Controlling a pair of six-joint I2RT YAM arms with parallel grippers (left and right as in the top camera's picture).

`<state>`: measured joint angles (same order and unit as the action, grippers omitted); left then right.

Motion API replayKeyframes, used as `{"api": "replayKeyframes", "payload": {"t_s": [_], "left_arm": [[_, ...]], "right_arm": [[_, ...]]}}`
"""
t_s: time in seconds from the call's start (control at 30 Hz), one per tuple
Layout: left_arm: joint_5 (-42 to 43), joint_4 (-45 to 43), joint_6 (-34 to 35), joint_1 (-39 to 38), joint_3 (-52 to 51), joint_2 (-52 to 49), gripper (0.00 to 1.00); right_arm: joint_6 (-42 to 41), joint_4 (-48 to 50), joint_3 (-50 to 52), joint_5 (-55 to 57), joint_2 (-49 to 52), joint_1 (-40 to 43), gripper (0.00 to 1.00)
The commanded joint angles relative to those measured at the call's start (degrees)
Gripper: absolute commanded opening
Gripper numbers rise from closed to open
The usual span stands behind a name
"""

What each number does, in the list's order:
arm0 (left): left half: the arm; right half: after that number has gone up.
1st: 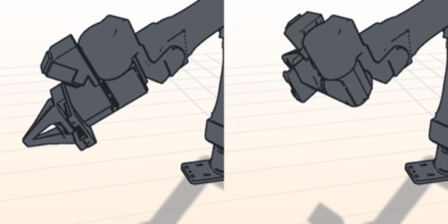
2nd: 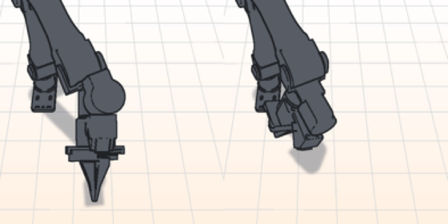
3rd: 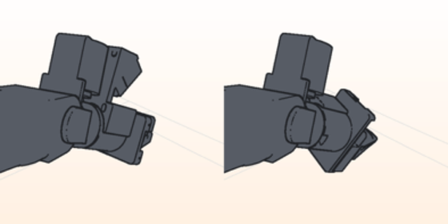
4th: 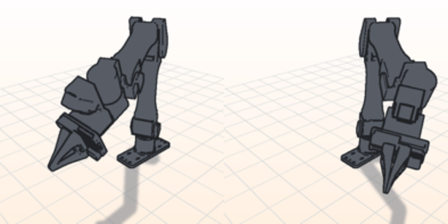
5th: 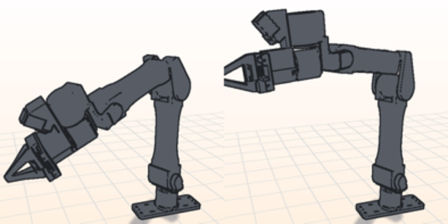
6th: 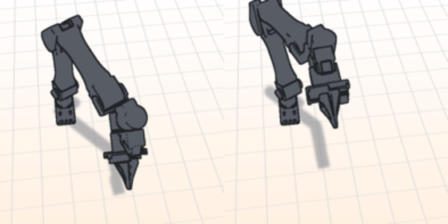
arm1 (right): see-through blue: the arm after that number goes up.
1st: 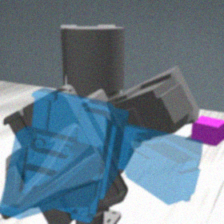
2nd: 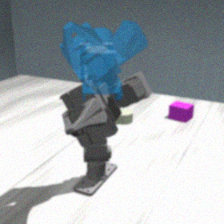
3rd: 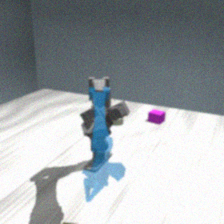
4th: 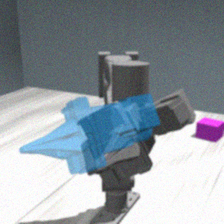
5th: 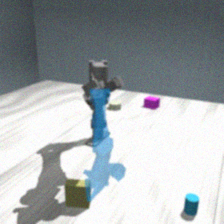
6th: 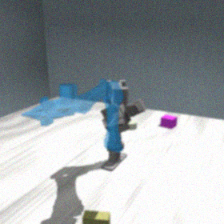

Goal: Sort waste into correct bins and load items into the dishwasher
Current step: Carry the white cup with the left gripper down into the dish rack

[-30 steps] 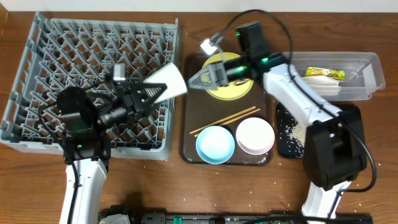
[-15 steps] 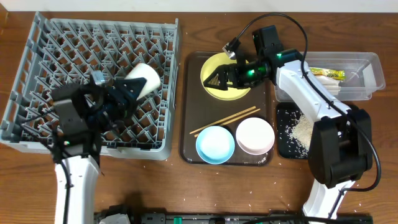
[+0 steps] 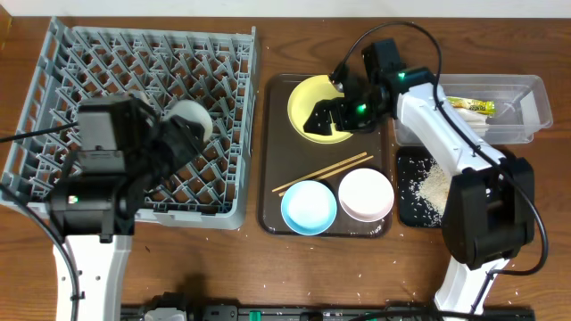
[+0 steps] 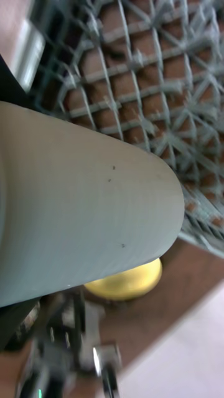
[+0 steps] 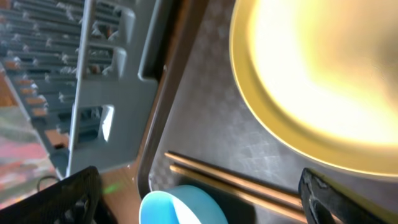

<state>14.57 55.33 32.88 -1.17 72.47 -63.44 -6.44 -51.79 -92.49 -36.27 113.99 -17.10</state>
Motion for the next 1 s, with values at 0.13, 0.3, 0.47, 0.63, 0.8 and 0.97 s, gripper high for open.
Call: {"api": "replayKeyframes", "payload": {"t_s": [0.13, 0.3, 0.47, 0.63, 0.8, 0.97], "left_arm": [[-9.5, 5.6, -2.0, -4.2, 1.0, -1.9, 0.12], [-9.5, 8.4, -2.0, -5.3, 1.0, -4.9, 0.12], [-9.9, 11.0, -2.0, -7.7, 1.0, -9.8, 0.12], [-12.0, 12.8, -1.9, -10.3, 1.0, -14.4, 0.11], [-15.7, 13.6, -0.9, -11.2, 0.9, -17.9, 0.11], [-15.6, 15.4, -0.5, -11.2, 0.9, -21.0, 0.11]], "right_arm": [[1.8, -9.4, -13.3, 12.3, -0.7, -1.3, 0.99], [1.8, -12.1, -17.8, 16.8, -1.3, -1.9, 0.99], [1.8, -12.5, -18.2, 17.9, -1.7, -1.9, 0.99], [1.8, -13.3, -18.2, 18.3, -1.7, -2.0, 0.99], [1.9, -13.4, -18.2, 18.3, -1.7, -2.1, 0.99], [1.8, -13.6, -18.2, 19.4, -1.7, -2.1, 0.99]]}}
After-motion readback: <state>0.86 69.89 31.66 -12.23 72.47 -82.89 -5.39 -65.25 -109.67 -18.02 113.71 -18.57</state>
